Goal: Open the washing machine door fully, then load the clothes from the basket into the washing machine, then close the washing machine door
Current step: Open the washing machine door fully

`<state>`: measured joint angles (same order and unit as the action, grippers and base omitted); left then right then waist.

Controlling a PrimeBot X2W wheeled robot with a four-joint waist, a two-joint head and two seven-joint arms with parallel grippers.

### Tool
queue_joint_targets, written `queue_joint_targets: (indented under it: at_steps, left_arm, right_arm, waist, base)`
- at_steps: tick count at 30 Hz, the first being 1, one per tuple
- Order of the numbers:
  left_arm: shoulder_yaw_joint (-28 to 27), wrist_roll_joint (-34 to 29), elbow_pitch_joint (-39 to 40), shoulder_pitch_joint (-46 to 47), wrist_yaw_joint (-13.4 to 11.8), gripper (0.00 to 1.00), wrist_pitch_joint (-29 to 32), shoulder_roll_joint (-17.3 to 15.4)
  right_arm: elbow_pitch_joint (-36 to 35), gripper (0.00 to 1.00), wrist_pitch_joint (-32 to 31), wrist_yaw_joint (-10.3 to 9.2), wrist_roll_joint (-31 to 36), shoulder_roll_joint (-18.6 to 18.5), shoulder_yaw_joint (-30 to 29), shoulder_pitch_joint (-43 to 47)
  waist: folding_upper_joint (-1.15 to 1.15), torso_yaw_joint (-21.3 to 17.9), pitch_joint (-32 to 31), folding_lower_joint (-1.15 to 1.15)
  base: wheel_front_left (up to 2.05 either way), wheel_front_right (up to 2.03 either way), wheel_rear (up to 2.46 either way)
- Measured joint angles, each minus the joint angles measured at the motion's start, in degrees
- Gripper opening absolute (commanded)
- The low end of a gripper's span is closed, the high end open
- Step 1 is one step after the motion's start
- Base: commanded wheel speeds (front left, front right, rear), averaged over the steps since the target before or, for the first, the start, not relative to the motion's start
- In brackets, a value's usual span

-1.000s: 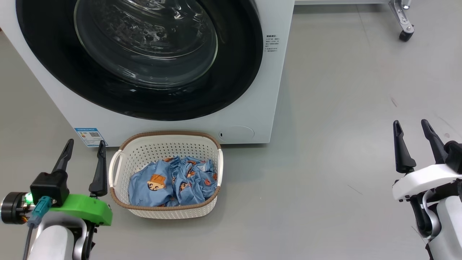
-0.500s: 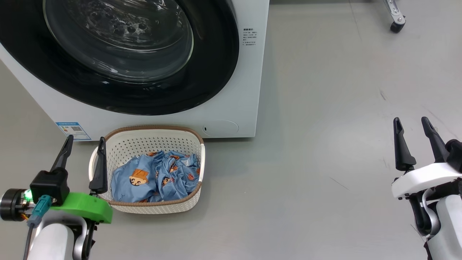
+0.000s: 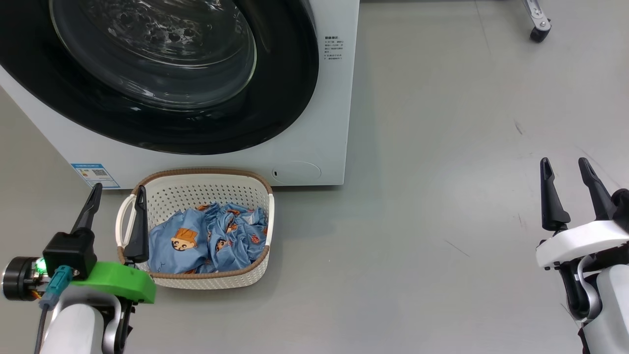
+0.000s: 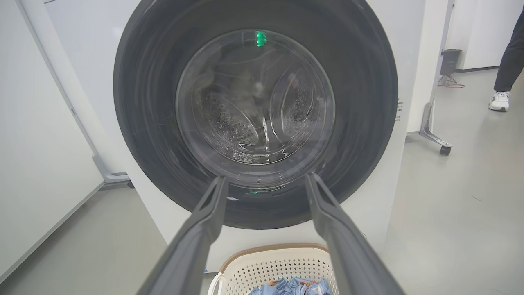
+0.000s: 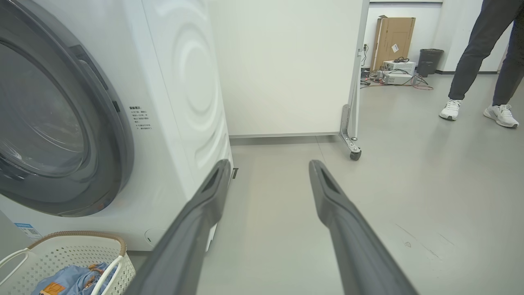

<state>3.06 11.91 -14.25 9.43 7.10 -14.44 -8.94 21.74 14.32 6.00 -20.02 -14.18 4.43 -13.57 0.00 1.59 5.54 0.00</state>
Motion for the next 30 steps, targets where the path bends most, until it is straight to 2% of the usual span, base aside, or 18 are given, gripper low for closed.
queue_joint_targets:
  at_steps: [30]
  left_arm:
    - [0.40, -0.33, 1.59, -0.09, 0.01, 1.00, 0.00, 1.03]
  right_arm:
    - [-0.05, 1.00, 0.00, 0.48, 1.09, 1.15, -1.87, 0.00]
  waist:
    - [0.00, 1.05, -0.53, 0.00]
  base:
    - [0.00, 0.00, 0.00]
